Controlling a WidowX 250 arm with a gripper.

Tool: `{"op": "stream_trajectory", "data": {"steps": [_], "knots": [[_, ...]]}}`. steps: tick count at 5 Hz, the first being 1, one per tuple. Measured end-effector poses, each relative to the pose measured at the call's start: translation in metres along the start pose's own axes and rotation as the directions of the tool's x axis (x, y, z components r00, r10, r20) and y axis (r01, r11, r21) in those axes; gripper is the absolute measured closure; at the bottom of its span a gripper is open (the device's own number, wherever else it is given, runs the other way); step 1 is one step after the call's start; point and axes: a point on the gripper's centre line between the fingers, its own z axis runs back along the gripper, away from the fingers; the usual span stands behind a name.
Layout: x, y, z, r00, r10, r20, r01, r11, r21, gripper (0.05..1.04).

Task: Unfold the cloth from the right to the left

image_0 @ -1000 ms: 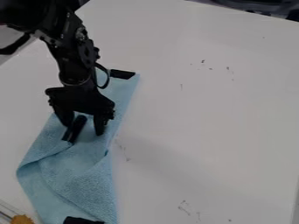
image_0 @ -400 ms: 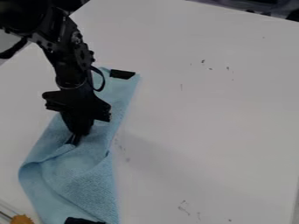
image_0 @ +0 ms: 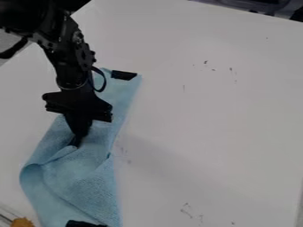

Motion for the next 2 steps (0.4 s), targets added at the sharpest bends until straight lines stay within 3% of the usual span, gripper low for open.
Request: {"op": "stream_trajectory", "data": {"steps": [2], "knots": [[0.014,0.022,0.038,0.981,0.176,0.087,-0.177,0.984,0.013,1.016]]}}
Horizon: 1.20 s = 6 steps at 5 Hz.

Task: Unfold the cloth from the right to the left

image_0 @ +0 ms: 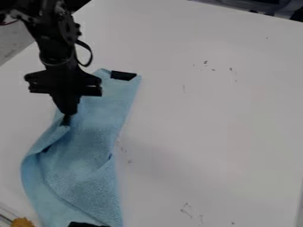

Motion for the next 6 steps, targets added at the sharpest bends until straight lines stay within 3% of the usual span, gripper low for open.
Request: {"op": "stream_trajectory", "data": {"steps": [2,3,4,6], "knots": [[0.011,0.057,-0.017,0.993,0.117,0.000,-0.117,0.992,-0.047,1.016],[0.014,0.088,-0.020,0.989,0.147,0.029,-0.146,0.989,-0.027,1.016],[0.012,0.104,-0.031,0.989,0.145,0.022,-0.145,0.989,-0.030,1.016],[0.011,0.107,-0.044,0.994,0.104,-0.017,-0.104,0.994,-0.022,1.016]]}}
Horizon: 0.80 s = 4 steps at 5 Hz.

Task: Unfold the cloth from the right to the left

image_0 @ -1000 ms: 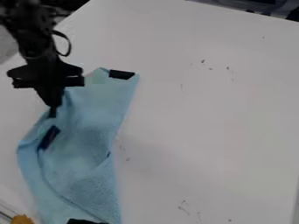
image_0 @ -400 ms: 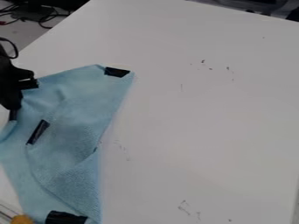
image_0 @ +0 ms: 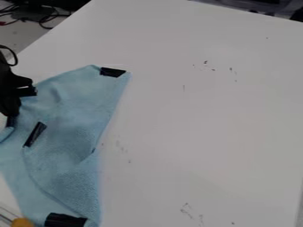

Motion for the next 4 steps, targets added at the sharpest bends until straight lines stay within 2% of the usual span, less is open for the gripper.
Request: {"op": "stream_trajectory", "data": {"steps": [1,2,3,4], "knots": [[0.002,0.002,0.001,1.000,-0.005,0.002,0.005,1.000,0.015,0.991],[0.007,0.007,0.003,0.999,-0.030,0.015,0.029,0.999,0.046,0.826],[0.014,0.026,0.009,0.998,-0.046,0.034,0.043,0.994,0.099,0.552],[0.011,0.052,0.003,0.999,-0.017,0.034,0.013,0.991,0.131,0.249]]}}
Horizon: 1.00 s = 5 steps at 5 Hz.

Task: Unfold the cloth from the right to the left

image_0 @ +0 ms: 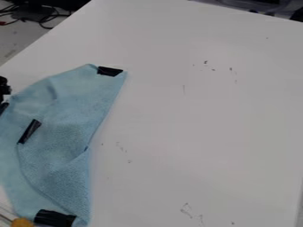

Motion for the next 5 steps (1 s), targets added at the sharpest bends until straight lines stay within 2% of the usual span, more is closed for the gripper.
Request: {"op": "stream_trajectory", "data": {"steps": [1,2,3,4,5], "knots": [[0.005,0.015,-0.008,1.000,-0.001,0.005,0.001,1.000,0.017,0.072],[0.011,0.020,-0.005,1.000,-0.026,0.013,0.025,0.999,0.034,0.074],[0.023,0.002,0.007,0.989,-0.140,0.039,0.138,0.990,0.035,0.081],[0.036,-0.020,0.026,0.960,-0.278,0.041,0.278,0.960,-0.004,0.082],[0.027,-0.034,0.027,0.952,-0.307,-0.008,0.305,0.948,-0.084,0.082]]}}
